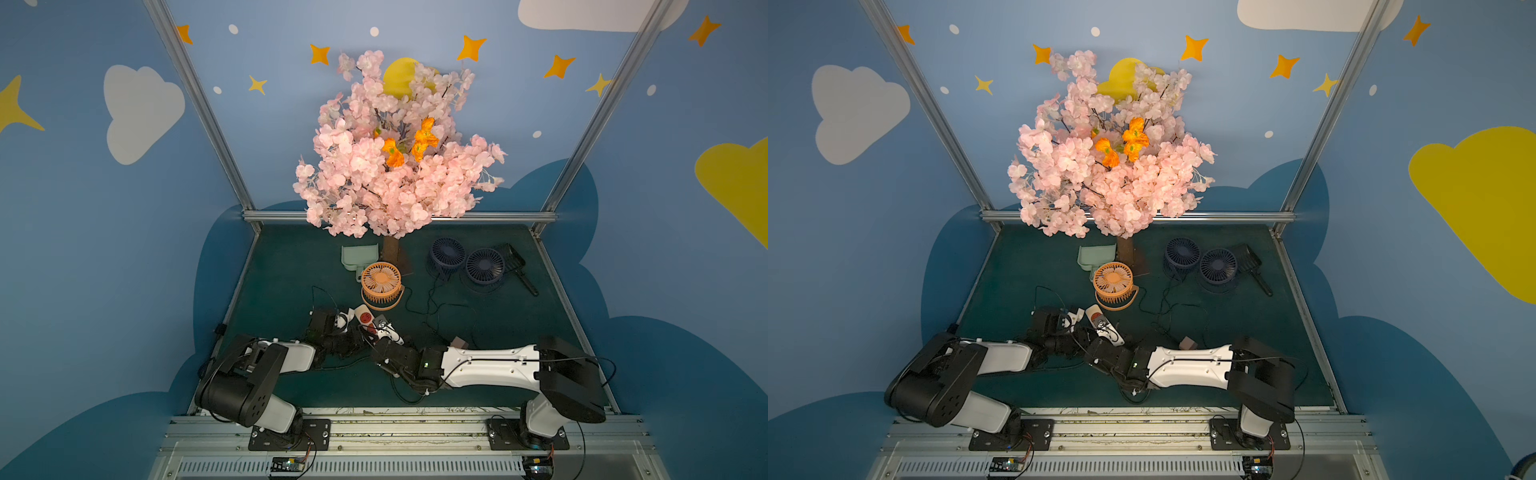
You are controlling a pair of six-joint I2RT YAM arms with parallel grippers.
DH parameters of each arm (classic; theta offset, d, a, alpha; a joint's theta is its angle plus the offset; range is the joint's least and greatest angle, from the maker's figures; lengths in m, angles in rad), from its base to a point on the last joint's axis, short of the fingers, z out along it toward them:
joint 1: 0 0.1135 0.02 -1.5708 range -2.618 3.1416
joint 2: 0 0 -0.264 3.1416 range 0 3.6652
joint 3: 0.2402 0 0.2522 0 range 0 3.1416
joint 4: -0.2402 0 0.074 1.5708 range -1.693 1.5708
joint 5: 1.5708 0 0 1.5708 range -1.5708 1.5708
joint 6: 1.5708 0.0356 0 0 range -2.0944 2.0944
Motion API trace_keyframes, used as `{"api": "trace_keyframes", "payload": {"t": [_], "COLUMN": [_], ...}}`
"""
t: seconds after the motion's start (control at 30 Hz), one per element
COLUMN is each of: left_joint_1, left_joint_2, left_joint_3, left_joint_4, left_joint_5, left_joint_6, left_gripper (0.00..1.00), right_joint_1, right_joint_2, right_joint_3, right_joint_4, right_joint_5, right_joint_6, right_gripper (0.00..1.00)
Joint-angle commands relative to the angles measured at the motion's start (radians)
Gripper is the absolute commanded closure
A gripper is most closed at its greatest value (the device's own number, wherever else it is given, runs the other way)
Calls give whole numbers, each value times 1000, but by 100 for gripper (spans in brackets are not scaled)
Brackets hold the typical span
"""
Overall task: Plug the desk fan into the power strip
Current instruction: Insert the plug into the socket.
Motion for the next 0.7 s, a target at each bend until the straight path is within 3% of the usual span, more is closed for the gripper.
{"api": "trace_keyframes", "payload": {"t": [0.0,0.67], "left_joint_1": [-10,-22], "left_joint_2": [11,-49], "left_joint_3": [0,1], "left_joint_4": [-68,-147], "left_joint_5": [4,-15], "left_joint_6": [22,46], "left_gripper": [58,60], "right_joint_1": [9,-53], "right_joint_2": [194,205], "right_joint_3": [-156,-233], "right_joint_4": [-381,-345], "right_joint_5": [-365,-430], "right_joint_6": [79,179], "right_gripper": [100,100]}}
